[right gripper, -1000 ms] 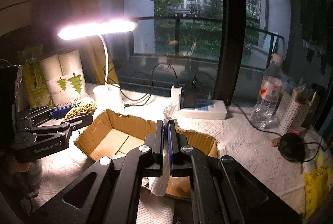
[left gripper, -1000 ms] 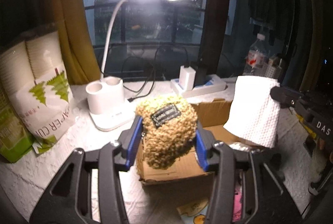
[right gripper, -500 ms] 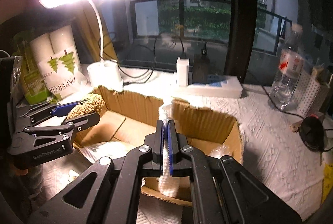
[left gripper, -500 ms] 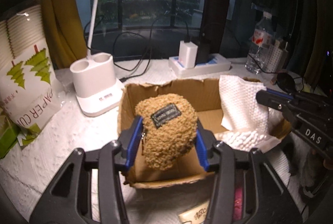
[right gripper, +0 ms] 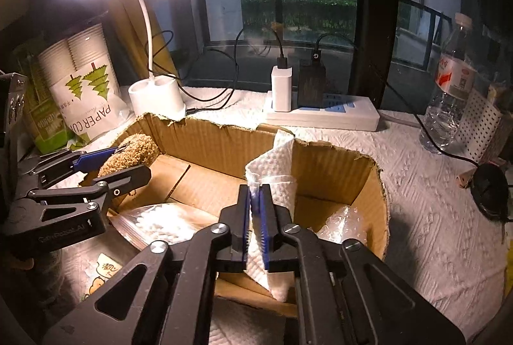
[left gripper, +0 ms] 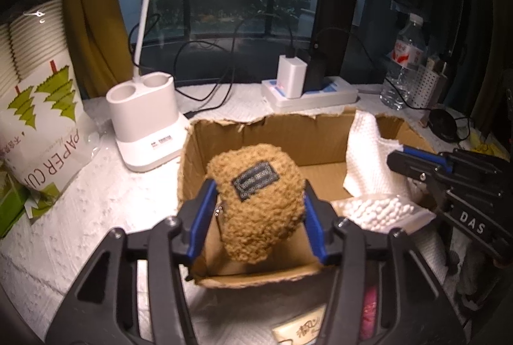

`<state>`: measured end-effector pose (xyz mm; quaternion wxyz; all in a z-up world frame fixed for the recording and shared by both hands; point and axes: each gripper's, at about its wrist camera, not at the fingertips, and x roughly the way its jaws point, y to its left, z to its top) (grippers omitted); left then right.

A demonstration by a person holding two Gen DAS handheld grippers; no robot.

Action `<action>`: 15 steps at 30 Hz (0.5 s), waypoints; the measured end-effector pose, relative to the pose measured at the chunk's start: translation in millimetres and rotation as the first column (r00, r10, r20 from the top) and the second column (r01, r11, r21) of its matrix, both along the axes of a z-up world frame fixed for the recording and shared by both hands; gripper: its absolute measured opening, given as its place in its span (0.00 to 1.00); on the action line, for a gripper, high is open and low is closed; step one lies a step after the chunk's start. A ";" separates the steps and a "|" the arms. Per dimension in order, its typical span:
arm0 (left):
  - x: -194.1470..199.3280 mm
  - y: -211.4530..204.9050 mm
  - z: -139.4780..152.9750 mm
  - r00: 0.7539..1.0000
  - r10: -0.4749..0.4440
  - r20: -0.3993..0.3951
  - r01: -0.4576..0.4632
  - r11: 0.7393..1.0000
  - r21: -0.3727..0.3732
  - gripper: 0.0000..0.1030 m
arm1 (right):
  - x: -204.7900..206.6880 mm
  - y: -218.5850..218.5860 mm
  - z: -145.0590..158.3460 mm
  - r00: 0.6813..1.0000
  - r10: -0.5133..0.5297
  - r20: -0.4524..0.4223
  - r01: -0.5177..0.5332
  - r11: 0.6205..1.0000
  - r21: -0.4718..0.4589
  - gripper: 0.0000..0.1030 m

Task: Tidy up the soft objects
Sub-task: 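Lower the bear and towel into the box and open both grippers, then withdraw both grippers from the box back over the table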

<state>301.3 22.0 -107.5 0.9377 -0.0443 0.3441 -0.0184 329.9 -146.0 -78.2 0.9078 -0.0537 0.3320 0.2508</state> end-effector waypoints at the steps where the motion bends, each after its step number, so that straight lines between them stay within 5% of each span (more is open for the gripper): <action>1: -1.5 0.1 1.8 1.000 0.001 0.005 -0.001 1.000 -0.002 0.53 | -1.4 -0.4 1.7 1.000 -0.001 0.003 0.001 1.000 0.001 0.23; 5: -10.0 1.1 11.0 0.999 0.002 0.032 -0.001 1.000 -0.019 0.70 | -9.7 -0.7 8.7 1.000 0.000 0.020 0.000 1.000 -0.005 0.24; 15: -31.2 3.4 29.4 0.997 0.007 0.074 -0.005 0.999 -0.032 0.70 | -30.8 -5.0 26.2 0.998 -0.023 0.061 0.024 1.000 -0.007 0.25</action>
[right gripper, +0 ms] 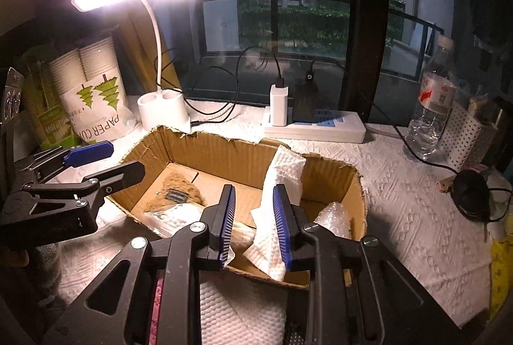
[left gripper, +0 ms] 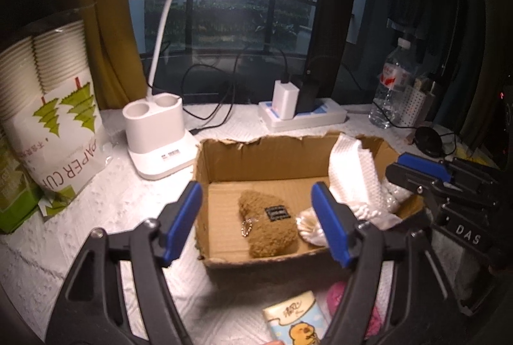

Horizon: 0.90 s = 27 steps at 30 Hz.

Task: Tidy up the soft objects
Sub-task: 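Withdraw both grippers from the box back over the table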

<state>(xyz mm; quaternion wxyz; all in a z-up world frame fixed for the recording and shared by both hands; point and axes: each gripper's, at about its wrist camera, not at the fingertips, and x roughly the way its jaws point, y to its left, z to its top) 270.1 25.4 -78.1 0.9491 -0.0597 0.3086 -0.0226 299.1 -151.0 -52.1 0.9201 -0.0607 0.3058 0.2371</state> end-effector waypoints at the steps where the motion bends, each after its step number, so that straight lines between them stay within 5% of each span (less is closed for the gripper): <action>1: -1.9 0.2 1.3 1.000 0.000 0.003 0.000 1.000 0.000 0.70 | -2.0 -0.1 1.6 1.000 -0.001 0.004 0.001 1.000 0.000 0.25; 6: -13.3 0.3 8.5 1.000 -0.001 0.021 0.001 1.000 -0.002 0.70 | -14.7 -1.4 9.3 1.000 -0.005 0.022 0.005 1.000 0.007 0.40; 27: -60.4 -4.5 17.2 0.999 -0.013 0.045 0.013 1.000 -0.010 0.70 | -61.2 -9.1 16.4 0.999 -0.019 0.038 0.019 1.000 0.009 0.40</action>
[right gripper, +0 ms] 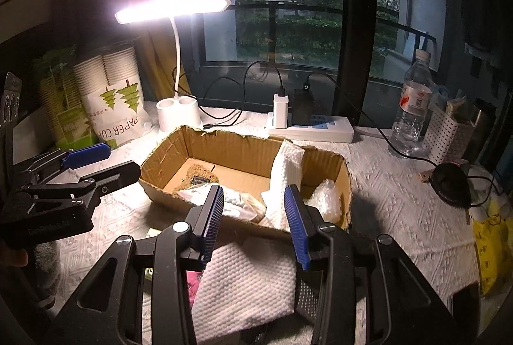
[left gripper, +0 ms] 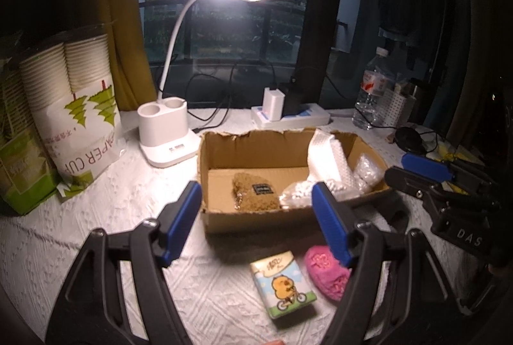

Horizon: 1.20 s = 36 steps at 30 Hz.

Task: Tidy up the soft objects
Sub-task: 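Withdraw both grippers from the box back over the table, then grasp the white towel with the right gripper while the left gripper grasps the chick tissue pack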

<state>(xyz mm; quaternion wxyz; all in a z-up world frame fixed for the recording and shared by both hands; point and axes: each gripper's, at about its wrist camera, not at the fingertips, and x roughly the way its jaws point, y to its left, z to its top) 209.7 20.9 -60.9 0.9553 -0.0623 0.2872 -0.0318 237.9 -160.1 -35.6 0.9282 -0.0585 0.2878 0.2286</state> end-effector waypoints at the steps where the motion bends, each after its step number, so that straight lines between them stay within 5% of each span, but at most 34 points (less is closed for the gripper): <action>1: -1.8 -0.3 -0.5 1.000 0.000 -0.001 0.000 1.000 -0.001 0.70 | -1.3 -0.3 -0.4 1.000 0.000 -0.001 0.000 1.000 0.000 0.40; 24: -18.9 -7.1 -34.5 0.997 -0.004 -0.080 0.002 1.000 -0.014 0.70 | -14.7 -14.8 -39.9 0.996 -0.023 -0.091 0.023 1.000 -0.001 0.40; 28: -18.5 -11.0 -43.5 0.995 -0.012 -0.101 0.011 1.000 -0.014 0.70 | -13.6 -15.6 -53.7 0.991 -0.016 -0.130 0.017 1.000 0.007 0.58; 36: -14.8 -17.5 -56.9 0.990 -0.021 -0.137 0.020 1.000 -0.010 0.70 | -9.3 -13.9 -70.7 0.985 -0.003 -0.175 0.004 1.000 0.010 0.58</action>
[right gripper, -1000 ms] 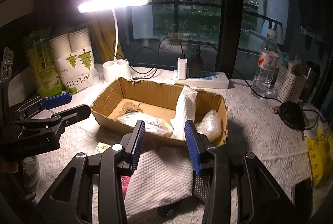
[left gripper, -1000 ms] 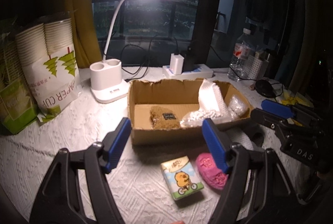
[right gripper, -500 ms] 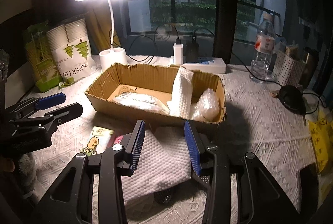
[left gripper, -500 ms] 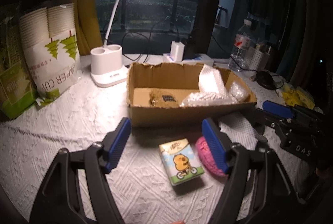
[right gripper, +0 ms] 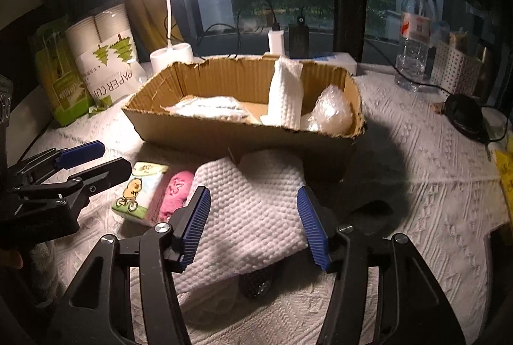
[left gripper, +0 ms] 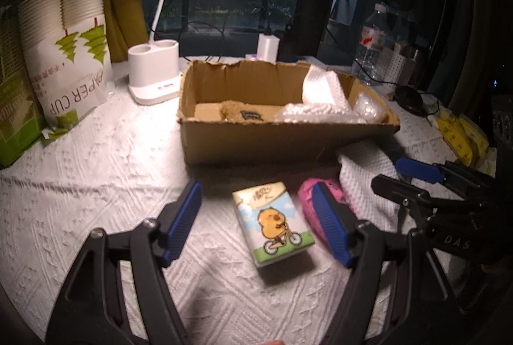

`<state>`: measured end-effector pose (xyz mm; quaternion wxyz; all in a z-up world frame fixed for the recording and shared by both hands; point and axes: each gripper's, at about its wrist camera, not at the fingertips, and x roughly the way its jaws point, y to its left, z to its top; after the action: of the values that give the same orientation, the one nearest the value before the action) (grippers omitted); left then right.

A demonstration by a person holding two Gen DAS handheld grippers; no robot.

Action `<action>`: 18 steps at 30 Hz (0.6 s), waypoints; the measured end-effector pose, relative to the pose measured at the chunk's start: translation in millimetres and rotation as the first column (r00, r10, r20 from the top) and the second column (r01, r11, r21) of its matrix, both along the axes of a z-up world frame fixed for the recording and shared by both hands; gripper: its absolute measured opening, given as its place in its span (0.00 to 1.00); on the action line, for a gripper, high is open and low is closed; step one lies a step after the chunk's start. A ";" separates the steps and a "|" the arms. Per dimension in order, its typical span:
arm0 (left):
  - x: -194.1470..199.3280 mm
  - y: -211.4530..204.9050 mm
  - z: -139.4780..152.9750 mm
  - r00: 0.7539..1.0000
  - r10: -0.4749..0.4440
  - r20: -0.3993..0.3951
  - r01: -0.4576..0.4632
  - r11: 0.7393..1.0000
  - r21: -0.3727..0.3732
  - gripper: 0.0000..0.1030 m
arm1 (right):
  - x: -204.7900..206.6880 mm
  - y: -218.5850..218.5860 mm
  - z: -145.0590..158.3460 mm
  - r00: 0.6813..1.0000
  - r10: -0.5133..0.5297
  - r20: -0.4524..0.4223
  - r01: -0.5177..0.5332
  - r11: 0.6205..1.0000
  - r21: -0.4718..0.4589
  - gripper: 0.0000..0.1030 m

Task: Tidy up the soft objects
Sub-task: 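Grasp the white towel with the right gripper while the left gripper grasps the chick tissue pack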

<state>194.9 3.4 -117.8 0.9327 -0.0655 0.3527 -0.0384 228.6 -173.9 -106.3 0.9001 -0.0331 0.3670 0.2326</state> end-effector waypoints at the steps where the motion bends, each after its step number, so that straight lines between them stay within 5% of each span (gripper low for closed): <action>1: 0.7 -0.2 -1.0 1.000 0.000 -0.003 0.000 1.000 0.000 0.70 | 1.4 0.9 -2.2 1.000 0.006 -0.011 -0.006 1.000 0.004 0.58; 18: 17.8 -11.9 -20.5 0.996 0.001 -0.094 0.002 0.999 0.033 0.70 | 5.9 9.9 -20.8 0.997 0.066 -0.048 -0.066 0.998 0.008 0.58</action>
<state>212.7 -8.5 -138.3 0.9159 -0.0518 0.3969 -0.0298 234.6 -164.0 -127.2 0.8828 -0.0369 0.3867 0.2642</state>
